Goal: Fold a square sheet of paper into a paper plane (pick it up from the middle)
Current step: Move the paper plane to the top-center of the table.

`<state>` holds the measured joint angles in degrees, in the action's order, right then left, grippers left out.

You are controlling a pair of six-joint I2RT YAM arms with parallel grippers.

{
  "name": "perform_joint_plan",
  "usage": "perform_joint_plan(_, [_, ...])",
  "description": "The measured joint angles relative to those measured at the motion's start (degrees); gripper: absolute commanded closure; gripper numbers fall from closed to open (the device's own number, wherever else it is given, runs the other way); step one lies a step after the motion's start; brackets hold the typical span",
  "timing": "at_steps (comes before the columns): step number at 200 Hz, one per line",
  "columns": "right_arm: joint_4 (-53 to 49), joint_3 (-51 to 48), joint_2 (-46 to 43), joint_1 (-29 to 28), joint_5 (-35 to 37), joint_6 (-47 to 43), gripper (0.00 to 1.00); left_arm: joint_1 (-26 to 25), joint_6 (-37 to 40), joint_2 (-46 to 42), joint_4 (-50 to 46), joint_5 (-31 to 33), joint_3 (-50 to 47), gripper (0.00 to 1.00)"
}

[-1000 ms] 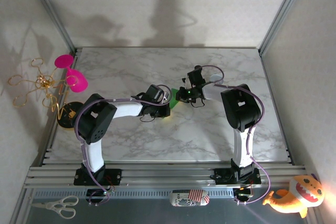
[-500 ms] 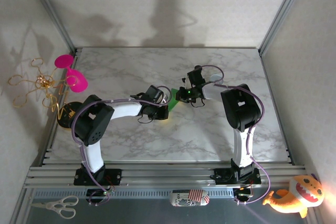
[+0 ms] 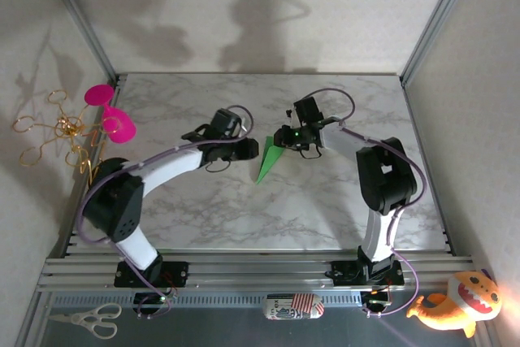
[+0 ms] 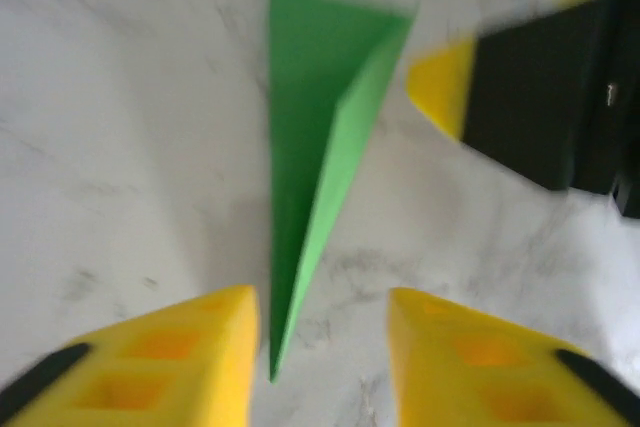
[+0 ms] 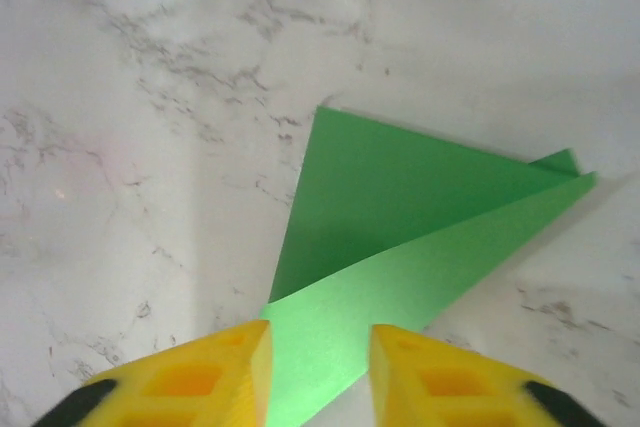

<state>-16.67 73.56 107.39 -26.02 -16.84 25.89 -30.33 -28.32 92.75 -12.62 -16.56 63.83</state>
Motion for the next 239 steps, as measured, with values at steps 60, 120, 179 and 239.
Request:
perform_joint_plan(60, [-8.2,3.0,-1.6,-7.1,15.3,5.5,0.32,5.9,-3.3,-13.1,3.2,16.1,-8.7,0.08])
perform_joint_plan(120, [-13.2,11.5,6.5,-12.7,25.7,16.4,0.32,10.4,-3.3,-16.4,6.0,16.7,-14.9,0.04])
perform_joint_plan(179, [-18.2,13.7,11.2,-14.2,30.6,23.4,0.44,11.0,-3.0,-15.5,8.2,13.7,-15.6,0.04])
perform_joint_plan(239, [-20.9,14.9,12.1,-14.5,31.3,25.0,0.61,11.0,-3.0,-14.6,8.7,12.2,-16.0,0.04])
